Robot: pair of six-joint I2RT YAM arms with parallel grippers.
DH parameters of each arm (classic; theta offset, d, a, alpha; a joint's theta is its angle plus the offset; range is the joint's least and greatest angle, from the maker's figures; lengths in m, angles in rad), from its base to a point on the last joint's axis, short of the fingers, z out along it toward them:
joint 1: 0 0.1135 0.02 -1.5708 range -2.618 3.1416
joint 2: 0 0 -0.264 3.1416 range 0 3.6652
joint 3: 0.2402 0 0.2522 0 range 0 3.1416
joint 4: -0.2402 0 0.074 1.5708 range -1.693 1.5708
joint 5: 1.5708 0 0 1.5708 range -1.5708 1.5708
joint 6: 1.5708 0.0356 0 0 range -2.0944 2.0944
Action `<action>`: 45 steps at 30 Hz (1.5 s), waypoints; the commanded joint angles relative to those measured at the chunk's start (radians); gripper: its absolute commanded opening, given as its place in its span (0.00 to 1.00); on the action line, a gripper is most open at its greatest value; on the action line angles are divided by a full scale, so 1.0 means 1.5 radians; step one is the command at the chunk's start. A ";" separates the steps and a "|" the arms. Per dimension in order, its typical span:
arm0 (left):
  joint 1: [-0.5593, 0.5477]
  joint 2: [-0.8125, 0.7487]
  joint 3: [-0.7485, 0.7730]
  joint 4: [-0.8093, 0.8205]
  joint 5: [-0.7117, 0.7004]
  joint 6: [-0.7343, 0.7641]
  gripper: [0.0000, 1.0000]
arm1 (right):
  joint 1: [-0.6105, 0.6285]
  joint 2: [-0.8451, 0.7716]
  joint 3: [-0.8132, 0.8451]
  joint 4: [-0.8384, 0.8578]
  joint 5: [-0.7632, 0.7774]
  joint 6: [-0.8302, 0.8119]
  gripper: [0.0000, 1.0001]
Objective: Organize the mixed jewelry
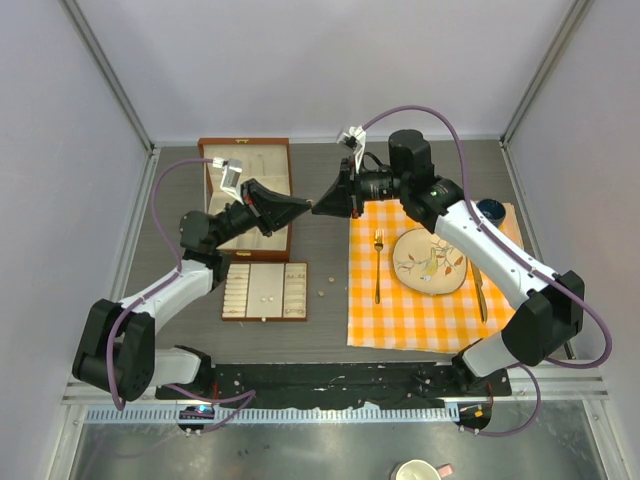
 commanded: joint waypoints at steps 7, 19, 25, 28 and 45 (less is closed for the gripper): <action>-0.008 0.005 -0.014 0.033 0.019 0.027 0.00 | 0.004 -0.004 0.039 0.027 -0.011 0.012 0.01; -0.008 0.002 -0.010 0.017 0.022 0.039 0.26 | 0.004 -0.009 0.036 0.004 0.000 -0.008 0.01; -0.008 -0.001 0.000 0.002 0.032 0.050 0.37 | 0.004 -0.016 0.037 -0.025 0.008 -0.031 0.01; -0.006 -0.004 0.007 -0.010 0.038 0.058 0.40 | 0.004 -0.020 0.038 -0.038 0.010 -0.046 0.01; 0.102 -0.041 0.143 -0.304 0.217 0.240 0.41 | 0.005 -0.040 0.056 -0.156 0.042 -0.160 0.01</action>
